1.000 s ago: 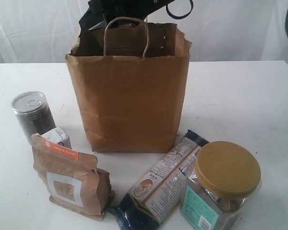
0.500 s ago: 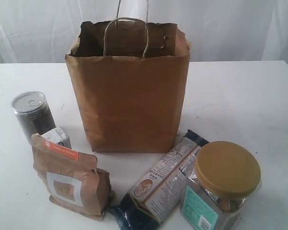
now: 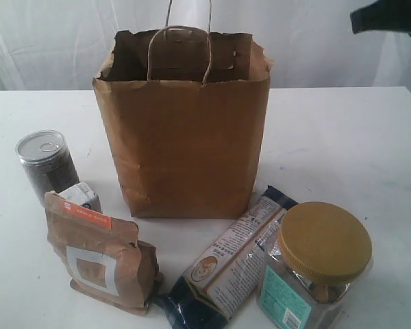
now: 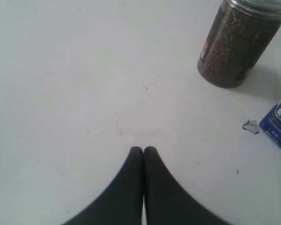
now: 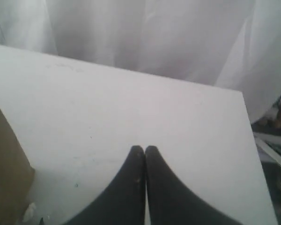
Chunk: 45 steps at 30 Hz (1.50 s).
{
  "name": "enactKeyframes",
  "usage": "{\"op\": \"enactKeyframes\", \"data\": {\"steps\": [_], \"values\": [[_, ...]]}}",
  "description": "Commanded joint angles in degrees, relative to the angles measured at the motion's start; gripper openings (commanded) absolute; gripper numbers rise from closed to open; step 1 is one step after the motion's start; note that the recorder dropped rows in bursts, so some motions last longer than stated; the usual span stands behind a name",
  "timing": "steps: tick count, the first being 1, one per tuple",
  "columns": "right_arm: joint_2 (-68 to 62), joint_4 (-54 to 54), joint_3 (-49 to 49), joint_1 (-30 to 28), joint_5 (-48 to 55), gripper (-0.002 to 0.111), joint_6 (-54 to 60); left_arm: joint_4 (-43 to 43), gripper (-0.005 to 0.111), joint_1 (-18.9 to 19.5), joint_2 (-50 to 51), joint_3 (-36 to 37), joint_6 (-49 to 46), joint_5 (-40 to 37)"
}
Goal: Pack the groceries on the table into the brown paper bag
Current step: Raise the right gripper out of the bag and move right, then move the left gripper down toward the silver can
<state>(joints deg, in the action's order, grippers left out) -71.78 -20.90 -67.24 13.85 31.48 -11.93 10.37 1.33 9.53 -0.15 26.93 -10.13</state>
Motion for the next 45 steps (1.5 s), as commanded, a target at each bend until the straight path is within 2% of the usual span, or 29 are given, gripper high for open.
{"op": "enactKeyframes", "data": {"steps": [1, 5, 10, 12, 16, 20, 29, 32, 34, 36, 41, 43, 45], "values": [[9.7, -0.5, 16.1, -2.1, -22.3, 0.000, -1.6, 0.6, 0.000, -0.4, -0.2, 0.2, 0.1, 0.3], [17.8, -0.4, 26.3, -4.8, -29.4, 0.000, -4.6, 2.4, 0.000, -0.4, -0.2, 0.2, 0.1, 1.2], [31.1, 0.0, 35.5, -8.8, -36.0, 0.000, -4.7, 2.3, 0.000, -0.4, -0.2, 0.2, 4.8, 8.8], [36.6, 1.4, 38.5, -9.8, -35.5, 0.000, -4.8, 2.3, 0.000, -0.4, -0.2, 0.2, 4.8, 10.7], [45.8, 2.0, 45.1, -9.9, -27.3, 0.000, -6.1, 2.3, 0.000, -0.4, -0.2, 0.2, 4.8, 11.9], [49.1, 2.0, 51.0, -9.9, -26.5, 0.000, -11.2, 2.3, 0.000, -0.4, -0.2, 0.2, 7.0, 14.0], [47.1, 2.0, 60.5, -9.9, -29.0, 0.000, -14.2, 2.3, 0.000, -0.4, -0.2, 0.2, 9.1, 27.2], [46.3, 2.0, 62.3, -9.9, -28.1, 0.000, -15.9, 2.3, 0.000, -0.4, -0.2, 0.2, 8.5, 35.2], [46.1, 2.0, 63.0, -9.9, -27.3, 0.000, -16.0, 0.5, 0.000, -0.4, -0.2, 0.2, 3.0, 43.5], [46.1, 2.0, 63.2, -9.9, -27.2, 0.000, -16.0, -5.9, 0.000, -0.4, 0.2, -3.5, -7.2, 46.9], [46.1, 2.5, 63.3, -9.9, -26.9, 0.000, -16.1, -29.1, 0.000, -0.4, 7.0, -20.6, -37.7, 46.6], [46.1, 2.5, 63.3, -9.9, -26.9, 0.000, -16.1, -33.1, 0.000, -0.4, 12.3, -27.7, -46.2, 44.3], [46.1, 2.6, 63.3, -9.9, -26.9, 0.000, -16.4, -36.3, 0.000, -0.4, 19.9, -35.0, -55.1, 37.3]]}}
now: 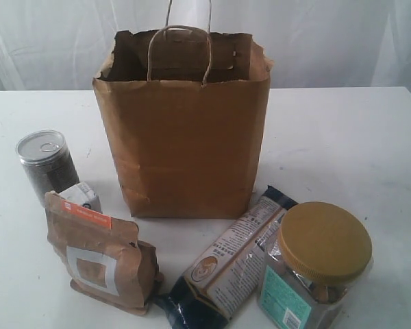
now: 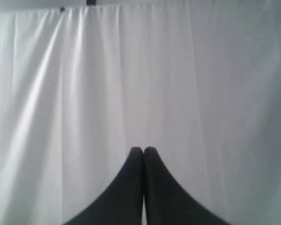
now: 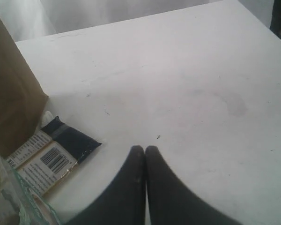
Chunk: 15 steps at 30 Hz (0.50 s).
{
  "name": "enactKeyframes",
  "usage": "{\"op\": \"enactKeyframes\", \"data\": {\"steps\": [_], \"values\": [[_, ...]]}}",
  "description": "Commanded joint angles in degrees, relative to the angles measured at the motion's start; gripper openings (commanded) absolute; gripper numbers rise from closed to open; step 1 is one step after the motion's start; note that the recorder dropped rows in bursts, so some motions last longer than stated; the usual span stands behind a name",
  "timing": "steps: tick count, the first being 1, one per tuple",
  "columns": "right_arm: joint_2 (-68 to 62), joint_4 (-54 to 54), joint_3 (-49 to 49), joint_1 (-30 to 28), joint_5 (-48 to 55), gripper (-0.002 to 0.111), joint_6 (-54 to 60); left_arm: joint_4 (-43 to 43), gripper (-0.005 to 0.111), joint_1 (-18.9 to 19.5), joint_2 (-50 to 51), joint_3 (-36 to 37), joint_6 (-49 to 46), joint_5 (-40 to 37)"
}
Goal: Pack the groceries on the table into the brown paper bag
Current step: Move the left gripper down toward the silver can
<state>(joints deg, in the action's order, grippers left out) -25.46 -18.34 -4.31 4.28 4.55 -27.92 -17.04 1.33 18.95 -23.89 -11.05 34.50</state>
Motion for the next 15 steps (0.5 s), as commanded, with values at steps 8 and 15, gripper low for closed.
{"op": "enactKeyframes", "data": {"steps": [8, 15], "values": [[-0.2, 0.4, 0.3, -0.3, 0.1, 0.000, -0.8, -12.6, 0.000, -0.3, 42.7, -37.6, -22.3, -60.4], [-0.2, 0.8, 0.3, -0.3, 0.1, 0.000, -0.8, 13.3, 0.000, -0.3, 60.1, -51.7, 3.4, -90.4]]}}
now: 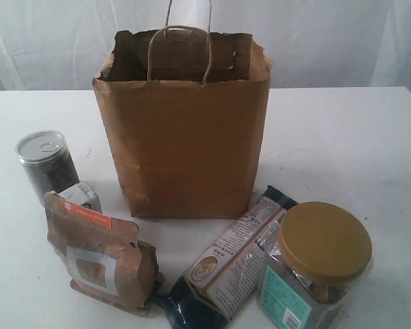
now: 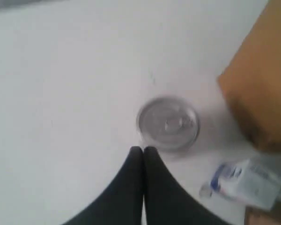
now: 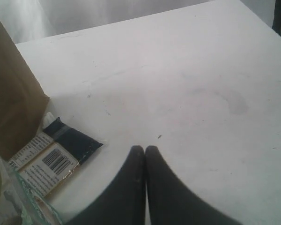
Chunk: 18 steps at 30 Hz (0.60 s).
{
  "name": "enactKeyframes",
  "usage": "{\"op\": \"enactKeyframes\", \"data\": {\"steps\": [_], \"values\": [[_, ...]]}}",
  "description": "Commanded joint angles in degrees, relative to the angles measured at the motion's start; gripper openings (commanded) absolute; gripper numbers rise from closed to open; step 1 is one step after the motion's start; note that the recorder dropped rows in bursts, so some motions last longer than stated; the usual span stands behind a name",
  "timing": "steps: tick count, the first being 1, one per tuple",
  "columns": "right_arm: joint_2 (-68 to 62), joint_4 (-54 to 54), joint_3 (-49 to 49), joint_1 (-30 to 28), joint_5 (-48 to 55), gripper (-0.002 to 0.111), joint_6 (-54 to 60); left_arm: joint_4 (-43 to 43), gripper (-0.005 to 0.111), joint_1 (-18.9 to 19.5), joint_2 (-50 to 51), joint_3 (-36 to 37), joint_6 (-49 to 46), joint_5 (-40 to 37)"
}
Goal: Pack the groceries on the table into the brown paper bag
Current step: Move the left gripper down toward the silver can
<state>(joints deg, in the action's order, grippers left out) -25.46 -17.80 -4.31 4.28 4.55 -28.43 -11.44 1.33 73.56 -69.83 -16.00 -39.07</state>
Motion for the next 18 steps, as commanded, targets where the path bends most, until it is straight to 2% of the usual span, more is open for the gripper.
{"op": "enactKeyframes", "data": {"steps": [1, 2, 5, 9, 10, 12, 13, 14, 16, 17, 18], "values": [[-0.2, 0.4, 0.3, -0.3, 0.1, 0.000, -0.3, 7.7, 0.000, -0.3, 8.3, -7.8, 8.0, -21.9], [-0.2, 0.4, 0.3, -0.3, 0.1, 0.000, -0.3, 7.7, 0.000, -0.4, 9.2, -8.3, 7.2, -22.3], [-0.2, 0.4, 0.3, -0.3, 0.1, 0.000, -0.3, 7.0, 0.000, -0.5, 9.9, -6.7, 6.9, -9.4], [-0.2, 0.8, 0.3, -0.3, 0.1, 0.000, -0.3, 10.8, 0.000, -0.5, 9.9, -6.6, 8.7, -3.9], [-0.2, 1.5, 0.3, -0.3, 0.1, 0.000, -0.3, 10.8, 0.004, -0.5, 9.9, -6.6, 8.7, -2.4], [-0.2, 1.9, 0.3, -0.3, 0.1, 0.000, -0.3, 10.8, 0.024, -0.5, 9.9, -6.6, 8.6, -0.8], [-0.2, 1.9, 0.3, -0.3, 0.1, 0.000, -0.3, 10.8, 0.040, -0.5, 9.9, -6.6, 8.6, -0.8], [-0.2, 1.9, 0.3, -0.3, 0.1, 0.000, -0.3, 10.6, 0.064, -0.5, 9.9, -6.6, 8.6, -0.8], [-0.2, 1.9, 0.3, -0.3, 0.1, 0.000, -0.3, 9.2, 0.092, -0.5, 9.9, -6.6, 8.7, -0.2], [-0.2, 1.9, 0.3, -0.3, 0.2, 0.000, -0.3, 7.6, 0.101, -0.5, 9.9, -6.6, 8.7, 0.6], [-0.2, 1.9, 0.3, -0.3, 0.2, 0.000, -0.3, 4.5, 0.105, -0.5, 9.9, -6.6, 9.0, 1.9]]}}
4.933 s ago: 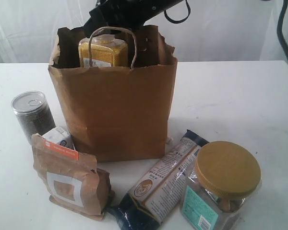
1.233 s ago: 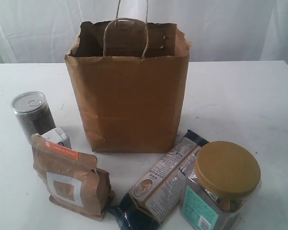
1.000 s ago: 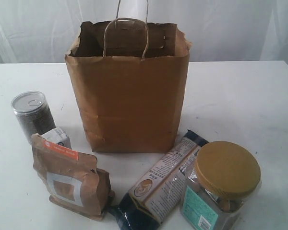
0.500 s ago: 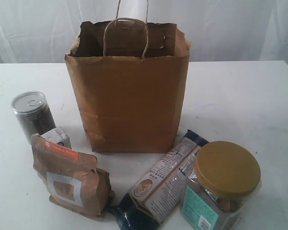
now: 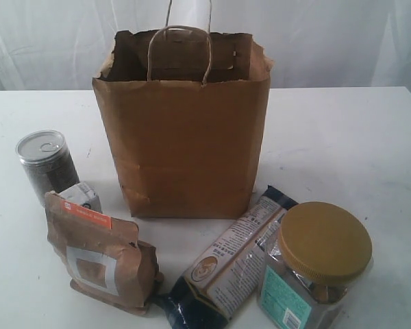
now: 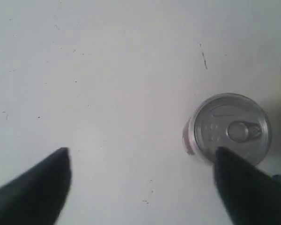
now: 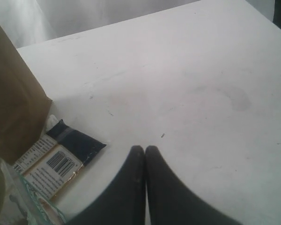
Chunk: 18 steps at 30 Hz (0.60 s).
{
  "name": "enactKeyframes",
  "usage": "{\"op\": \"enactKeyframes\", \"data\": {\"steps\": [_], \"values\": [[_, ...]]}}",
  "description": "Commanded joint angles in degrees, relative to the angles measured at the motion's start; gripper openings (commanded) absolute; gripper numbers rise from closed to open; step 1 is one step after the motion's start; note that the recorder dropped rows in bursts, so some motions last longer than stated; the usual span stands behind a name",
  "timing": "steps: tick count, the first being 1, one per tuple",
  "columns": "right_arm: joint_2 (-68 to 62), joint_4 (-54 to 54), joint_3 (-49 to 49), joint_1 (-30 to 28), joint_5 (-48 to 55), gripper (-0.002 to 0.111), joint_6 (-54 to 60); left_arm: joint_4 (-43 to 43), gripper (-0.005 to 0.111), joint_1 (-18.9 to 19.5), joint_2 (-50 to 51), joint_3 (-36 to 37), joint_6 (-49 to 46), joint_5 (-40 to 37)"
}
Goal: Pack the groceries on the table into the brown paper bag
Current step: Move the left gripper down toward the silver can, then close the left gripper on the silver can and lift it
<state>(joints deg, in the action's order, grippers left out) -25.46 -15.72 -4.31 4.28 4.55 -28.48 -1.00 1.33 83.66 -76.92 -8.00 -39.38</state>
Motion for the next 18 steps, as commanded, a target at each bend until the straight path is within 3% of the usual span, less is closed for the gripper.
{"op": "enactKeyframes", "data": {"steps": [1, 5, 8, 13, 18], "values": [[-0.2, -0.2, 0.3, -0.3, 0.2, 0.000, -0.2, -9.4, 0.105, -0.5, -0.2, 0.5, 1.0, 3.2], [-0.2, -0.2, 0.3, -0.3, 0.2, 0.000, -0.2, -26.8, 0.105, -0.6, -0.1, 0.5, -3.5, 3.1], [-0.2, -0.2, 0.3, -0.3, 0.2, 0.000, -0.2, -29.8, 0.105, -2.7, 1.6, 0.5, -8.8, 3.8], [-0.2, -0.2, 0.3, -0.3, 0.2, 0.000, -0.2, -17.7, 0.105, -8.8, 8.5, 0.2, -8.5, 4.2], [-0.2, -0.2, 0.3, -0.3, 0.2, 0.000, -0.2, 4.0, 0.105, -12.6, 13.5, -1.2, 8.5, 4.2]]}}
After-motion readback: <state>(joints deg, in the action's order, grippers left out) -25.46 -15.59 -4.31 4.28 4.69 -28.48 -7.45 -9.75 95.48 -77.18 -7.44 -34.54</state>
